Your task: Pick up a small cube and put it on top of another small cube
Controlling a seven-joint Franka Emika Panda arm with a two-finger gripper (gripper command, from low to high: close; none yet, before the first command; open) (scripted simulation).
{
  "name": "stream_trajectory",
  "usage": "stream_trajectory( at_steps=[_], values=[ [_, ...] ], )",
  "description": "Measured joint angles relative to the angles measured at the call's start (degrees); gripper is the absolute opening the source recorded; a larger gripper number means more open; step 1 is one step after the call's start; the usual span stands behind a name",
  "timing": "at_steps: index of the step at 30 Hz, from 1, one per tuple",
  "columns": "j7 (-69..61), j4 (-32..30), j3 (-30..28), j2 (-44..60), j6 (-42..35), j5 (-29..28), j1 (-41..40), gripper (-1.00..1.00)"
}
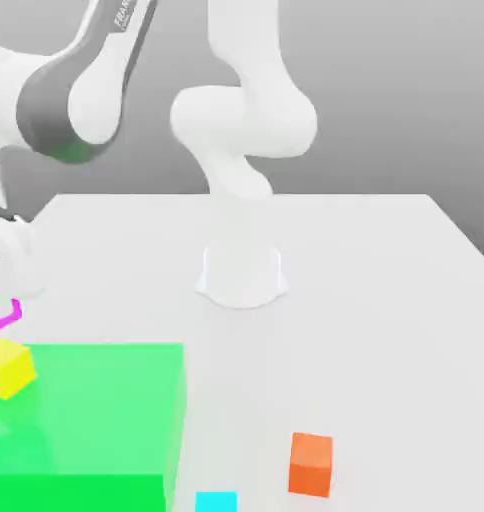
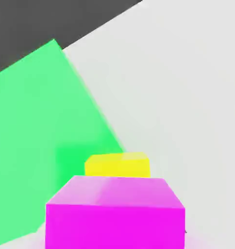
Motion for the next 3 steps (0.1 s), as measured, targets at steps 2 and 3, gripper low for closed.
stream_trajectory(
  at_steps=[2, 3],
  values=[
    [0.0, 0.0, 0.0, 0.0, 0.0, 0.0, 0.02, 1.0],
    [0.0, 0.0, 0.0, 0.0, 0.0, 0.0, 0.04, 1.0]
  ],
)
